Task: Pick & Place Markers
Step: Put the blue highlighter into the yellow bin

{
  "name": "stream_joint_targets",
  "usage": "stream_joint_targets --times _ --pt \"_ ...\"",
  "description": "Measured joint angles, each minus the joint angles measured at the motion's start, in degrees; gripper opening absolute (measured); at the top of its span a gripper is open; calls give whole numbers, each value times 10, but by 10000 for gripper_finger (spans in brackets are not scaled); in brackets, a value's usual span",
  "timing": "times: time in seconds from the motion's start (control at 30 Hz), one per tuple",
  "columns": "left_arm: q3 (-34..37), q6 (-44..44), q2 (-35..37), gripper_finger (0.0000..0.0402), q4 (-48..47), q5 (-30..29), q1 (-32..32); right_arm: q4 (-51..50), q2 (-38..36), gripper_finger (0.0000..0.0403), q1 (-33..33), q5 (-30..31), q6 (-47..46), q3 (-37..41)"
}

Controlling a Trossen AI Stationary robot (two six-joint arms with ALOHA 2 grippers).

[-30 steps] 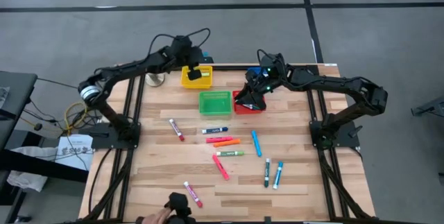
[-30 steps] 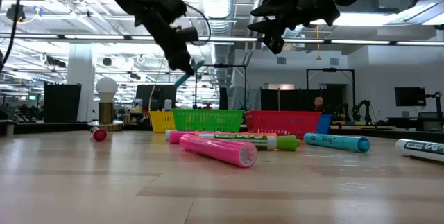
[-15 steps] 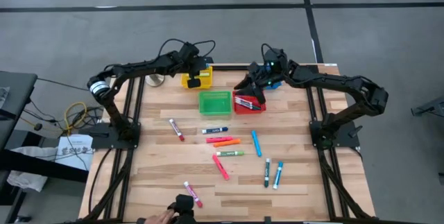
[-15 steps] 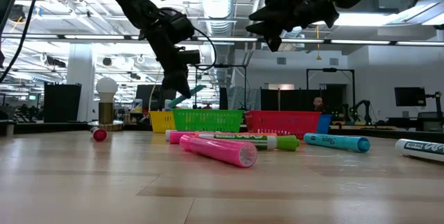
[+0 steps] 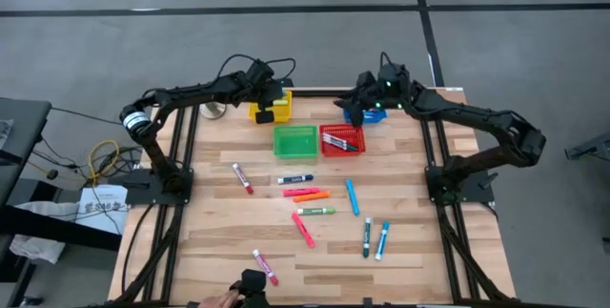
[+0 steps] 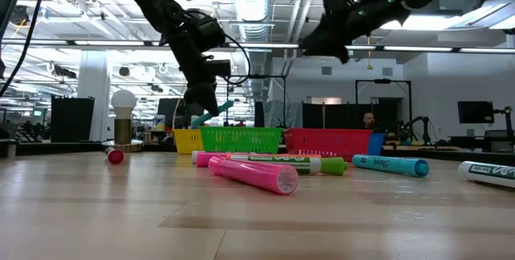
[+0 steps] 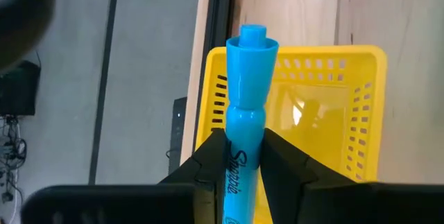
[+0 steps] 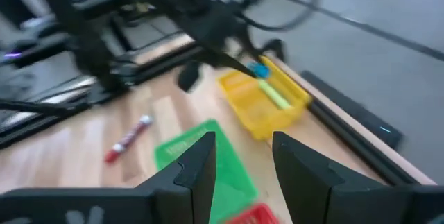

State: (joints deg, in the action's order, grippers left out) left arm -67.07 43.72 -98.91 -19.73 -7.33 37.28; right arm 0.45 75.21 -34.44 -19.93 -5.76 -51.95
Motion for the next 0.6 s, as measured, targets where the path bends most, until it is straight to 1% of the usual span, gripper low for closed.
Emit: stream_joint_targets --times 0.1,0.17,0.33,0.4,0.47,0.6 --pt "0 7 0 66 -2 1 0 12 -39 131 9 54 -16 50" --pt "0 14 0 66 -6 1 0 49 -70 131 14 69 -20 89" --pt "0 43 -3 66 -16 -3 -2 146 -135 131 15 68 -35 171" --pt "1 58 -6 66 -21 -19 -6 167 -154 131 17 67 -43 196" --pt "1 72 -9 66 -23 -32 -12 178 -167 131 19 66 -50 216" --pt "1 80 -23 66 -33 -40 -28 184 -176 131 22 66 -53 238"
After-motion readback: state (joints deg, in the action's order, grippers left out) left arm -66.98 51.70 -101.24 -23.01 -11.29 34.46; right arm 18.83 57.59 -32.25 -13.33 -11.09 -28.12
